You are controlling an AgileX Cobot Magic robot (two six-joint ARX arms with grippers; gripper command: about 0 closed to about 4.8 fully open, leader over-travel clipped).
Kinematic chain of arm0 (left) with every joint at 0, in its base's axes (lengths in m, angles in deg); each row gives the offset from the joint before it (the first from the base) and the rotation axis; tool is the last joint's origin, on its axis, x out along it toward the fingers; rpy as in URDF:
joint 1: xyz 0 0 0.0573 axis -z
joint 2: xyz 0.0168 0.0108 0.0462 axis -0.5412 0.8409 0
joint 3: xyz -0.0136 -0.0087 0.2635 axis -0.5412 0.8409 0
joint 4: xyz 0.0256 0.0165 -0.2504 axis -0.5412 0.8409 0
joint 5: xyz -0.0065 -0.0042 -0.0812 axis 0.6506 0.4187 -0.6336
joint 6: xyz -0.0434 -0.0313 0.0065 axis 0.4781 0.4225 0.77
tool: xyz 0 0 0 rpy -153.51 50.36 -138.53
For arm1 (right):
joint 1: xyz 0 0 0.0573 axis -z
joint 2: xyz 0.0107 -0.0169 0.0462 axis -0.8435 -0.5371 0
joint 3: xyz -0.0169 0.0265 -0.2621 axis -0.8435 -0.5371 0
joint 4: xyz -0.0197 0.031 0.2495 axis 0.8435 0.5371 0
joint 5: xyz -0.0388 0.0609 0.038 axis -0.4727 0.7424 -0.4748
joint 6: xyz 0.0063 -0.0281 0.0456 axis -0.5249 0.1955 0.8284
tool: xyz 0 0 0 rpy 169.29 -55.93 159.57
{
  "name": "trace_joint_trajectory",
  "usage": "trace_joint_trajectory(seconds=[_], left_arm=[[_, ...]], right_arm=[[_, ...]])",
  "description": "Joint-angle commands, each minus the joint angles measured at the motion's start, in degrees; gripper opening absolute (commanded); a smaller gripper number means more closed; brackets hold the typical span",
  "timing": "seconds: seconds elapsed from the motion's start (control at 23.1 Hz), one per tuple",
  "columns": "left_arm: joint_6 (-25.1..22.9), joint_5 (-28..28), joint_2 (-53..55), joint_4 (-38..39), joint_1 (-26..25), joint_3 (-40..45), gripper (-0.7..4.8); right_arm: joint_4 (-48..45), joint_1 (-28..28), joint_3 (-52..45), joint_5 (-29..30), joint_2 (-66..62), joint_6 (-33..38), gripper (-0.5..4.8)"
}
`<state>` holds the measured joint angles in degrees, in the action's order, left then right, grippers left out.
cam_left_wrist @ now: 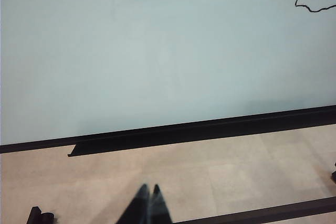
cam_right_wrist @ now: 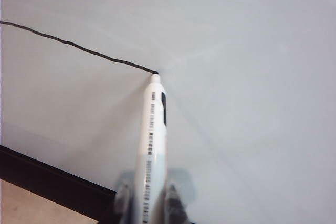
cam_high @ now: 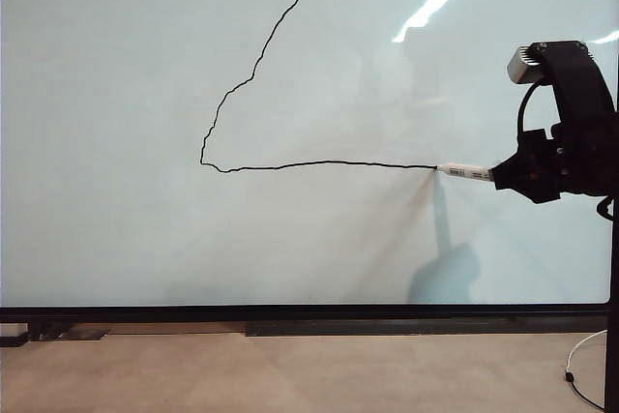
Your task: Pick up the pen on the shelf to the right of the whiteboard and draw a triangle.
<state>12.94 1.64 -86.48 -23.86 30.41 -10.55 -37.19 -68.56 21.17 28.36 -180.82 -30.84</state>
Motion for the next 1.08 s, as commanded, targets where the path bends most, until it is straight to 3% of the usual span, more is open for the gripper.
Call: trace_joint_trajectory(seconds=[0.04,0.48,0.86,1.08], left_arm=[[-0.04,-0.17,0.00,-0.50,0.00,-0.20,-0.05],[-0.04,-0.17,0.00,-0.50,0.00,-0.20,-0.05],[-0.04,-0.15,0.00,-0.50,0.00,-0.20,-0.05],[-0.04,-0.15,0.00,-0.50,0.00,-0.20,-0.05]], right_arm=[[-3.30,0.76,-0.72,-2.56,0.35,0.50,-0.05],[-4.79,2.03,-2.14,0.63,0.79,2.03,-0.05],[-7.48,-6.19,-5.49,0.50,9.70,3.54,-0.05],[1.22,-10.51,1.55,2.86,13.81,3.41,-0.05]])
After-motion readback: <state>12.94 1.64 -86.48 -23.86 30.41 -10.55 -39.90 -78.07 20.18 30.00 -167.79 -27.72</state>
